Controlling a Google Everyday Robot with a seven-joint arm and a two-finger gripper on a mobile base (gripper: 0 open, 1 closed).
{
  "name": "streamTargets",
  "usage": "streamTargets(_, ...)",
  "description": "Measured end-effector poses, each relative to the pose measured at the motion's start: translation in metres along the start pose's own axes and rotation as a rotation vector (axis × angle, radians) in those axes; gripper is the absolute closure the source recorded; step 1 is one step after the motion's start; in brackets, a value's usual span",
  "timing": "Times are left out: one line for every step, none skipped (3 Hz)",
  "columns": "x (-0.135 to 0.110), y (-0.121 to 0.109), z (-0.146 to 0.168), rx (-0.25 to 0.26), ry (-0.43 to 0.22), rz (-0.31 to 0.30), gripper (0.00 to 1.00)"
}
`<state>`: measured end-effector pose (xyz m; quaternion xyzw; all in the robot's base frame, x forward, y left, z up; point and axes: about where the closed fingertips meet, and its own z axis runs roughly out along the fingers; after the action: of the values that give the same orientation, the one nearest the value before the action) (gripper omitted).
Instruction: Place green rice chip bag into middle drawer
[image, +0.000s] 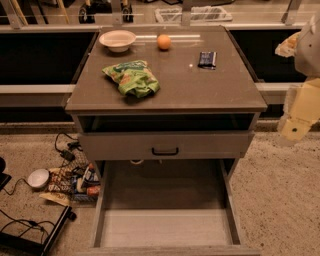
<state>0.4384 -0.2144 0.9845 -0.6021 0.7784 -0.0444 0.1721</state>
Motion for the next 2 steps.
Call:
streamTargets(-0.001,-0.001,0.0,0.005,-0.005,0.0,0.0)
streamTargets(-0.031,-0.031,0.016,0.008,-0.107,0.002,0.0)
